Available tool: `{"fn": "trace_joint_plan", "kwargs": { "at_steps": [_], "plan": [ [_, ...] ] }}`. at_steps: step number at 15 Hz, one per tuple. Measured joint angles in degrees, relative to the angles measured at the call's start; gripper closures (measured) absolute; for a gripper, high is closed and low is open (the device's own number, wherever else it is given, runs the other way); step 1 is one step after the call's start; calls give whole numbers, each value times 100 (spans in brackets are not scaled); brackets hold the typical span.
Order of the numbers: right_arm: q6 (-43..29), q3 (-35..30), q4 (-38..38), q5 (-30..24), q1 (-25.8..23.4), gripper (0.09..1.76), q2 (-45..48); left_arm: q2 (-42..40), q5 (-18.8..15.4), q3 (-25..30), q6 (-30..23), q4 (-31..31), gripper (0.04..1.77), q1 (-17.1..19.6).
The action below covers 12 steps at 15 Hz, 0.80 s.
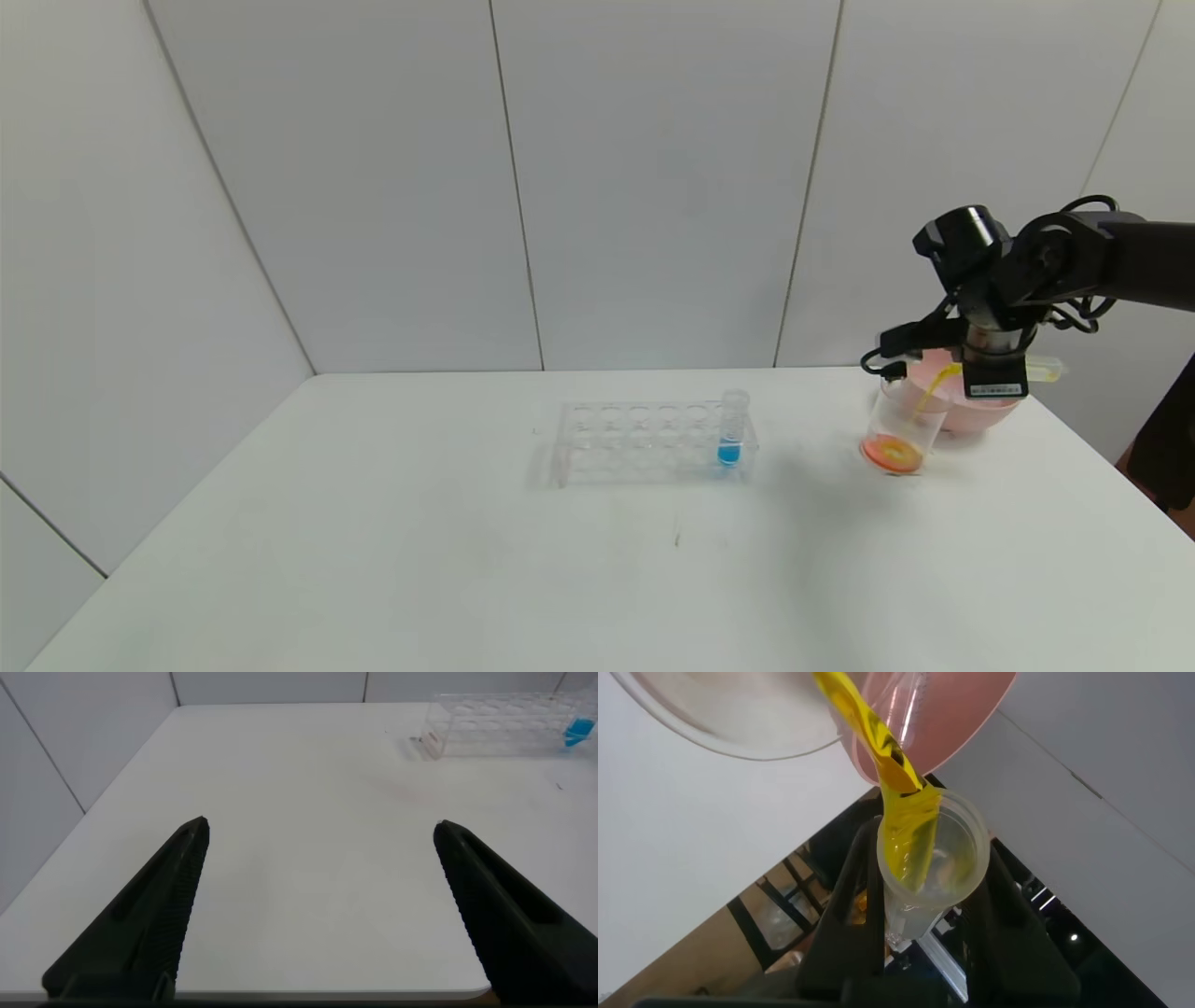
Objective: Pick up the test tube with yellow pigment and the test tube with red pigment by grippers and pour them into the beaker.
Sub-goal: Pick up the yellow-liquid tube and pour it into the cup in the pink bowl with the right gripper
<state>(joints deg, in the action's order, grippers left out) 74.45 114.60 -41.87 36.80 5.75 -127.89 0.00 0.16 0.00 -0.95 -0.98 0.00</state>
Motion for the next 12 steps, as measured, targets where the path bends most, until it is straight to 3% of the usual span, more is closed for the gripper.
{"fn": "trace_joint_plan", "kwargs": {
  "at_steps": [6,12],
  "plan": [
    [521,0,151,129,74,132,28,0,-2,0,0,0,9,0],
    [1172,0,488,701,247,132,74,0,-2,0,0,0,9,0]
  ]
}}
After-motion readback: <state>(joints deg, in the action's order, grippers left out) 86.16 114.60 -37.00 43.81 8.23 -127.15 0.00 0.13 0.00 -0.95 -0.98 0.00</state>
